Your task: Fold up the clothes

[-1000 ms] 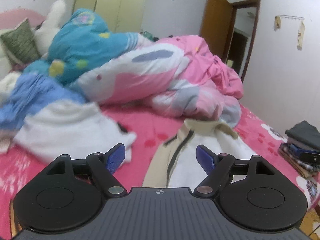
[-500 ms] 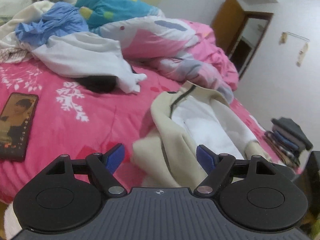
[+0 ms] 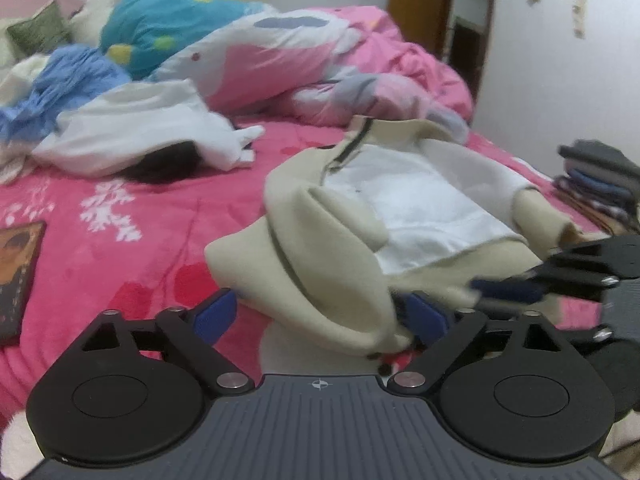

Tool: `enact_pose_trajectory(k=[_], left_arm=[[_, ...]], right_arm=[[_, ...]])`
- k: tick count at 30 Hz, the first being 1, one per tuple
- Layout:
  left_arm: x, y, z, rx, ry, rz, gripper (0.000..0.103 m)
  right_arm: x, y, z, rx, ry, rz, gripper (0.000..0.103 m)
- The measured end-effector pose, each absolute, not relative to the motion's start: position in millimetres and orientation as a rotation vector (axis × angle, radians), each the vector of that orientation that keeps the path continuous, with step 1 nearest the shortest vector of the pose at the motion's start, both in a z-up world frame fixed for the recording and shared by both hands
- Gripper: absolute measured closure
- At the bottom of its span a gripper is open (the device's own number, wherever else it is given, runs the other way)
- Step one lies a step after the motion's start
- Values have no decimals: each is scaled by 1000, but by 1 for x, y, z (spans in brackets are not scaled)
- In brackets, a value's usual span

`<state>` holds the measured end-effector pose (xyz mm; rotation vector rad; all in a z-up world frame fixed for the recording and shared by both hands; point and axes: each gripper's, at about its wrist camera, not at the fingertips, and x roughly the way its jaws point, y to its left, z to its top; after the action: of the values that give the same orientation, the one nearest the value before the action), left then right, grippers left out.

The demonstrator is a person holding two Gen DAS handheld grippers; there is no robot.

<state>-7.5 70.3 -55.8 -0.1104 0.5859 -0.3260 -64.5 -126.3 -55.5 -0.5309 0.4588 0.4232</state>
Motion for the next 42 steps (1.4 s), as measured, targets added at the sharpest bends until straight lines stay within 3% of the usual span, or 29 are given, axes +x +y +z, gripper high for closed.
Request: enact_pose_trajectory(k=[3,7,12,18,28,33,36,37,40,42], left_arm=[[0,90,-59,-268,632,-332,53],[4,108,-59,-377,648,-316,92],[14,143,-41,-581,611,-360,97],[56,189,9,-775,491,-426,99],[162,219,75,-735,323,-332,99],[219,225,41,-631,407,-150,97],[248,228,1,-654,617,-34,86],[248,229,-7,-670,643,-18,76],[235,232,-16,-689,644,16,51],[221,234,-7,-680,618,18,46]], right_arm=[[-57,-151,-46,-390,456,339,90],[-46,-178,-44,-215,501,312,91],[-51,-186,-43,-134,502,330,91],[-48,-203,-40,2,508,326,91],[-35,-265,-42,417,501,350,91],[-23,-281,-51,483,528,336,91],[-16,-277,-60,460,565,323,91],[-12,-275,-63,452,586,321,90],[-6,-273,-69,434,636,315,89],[-6,-273,-70,432,645,319,88]])
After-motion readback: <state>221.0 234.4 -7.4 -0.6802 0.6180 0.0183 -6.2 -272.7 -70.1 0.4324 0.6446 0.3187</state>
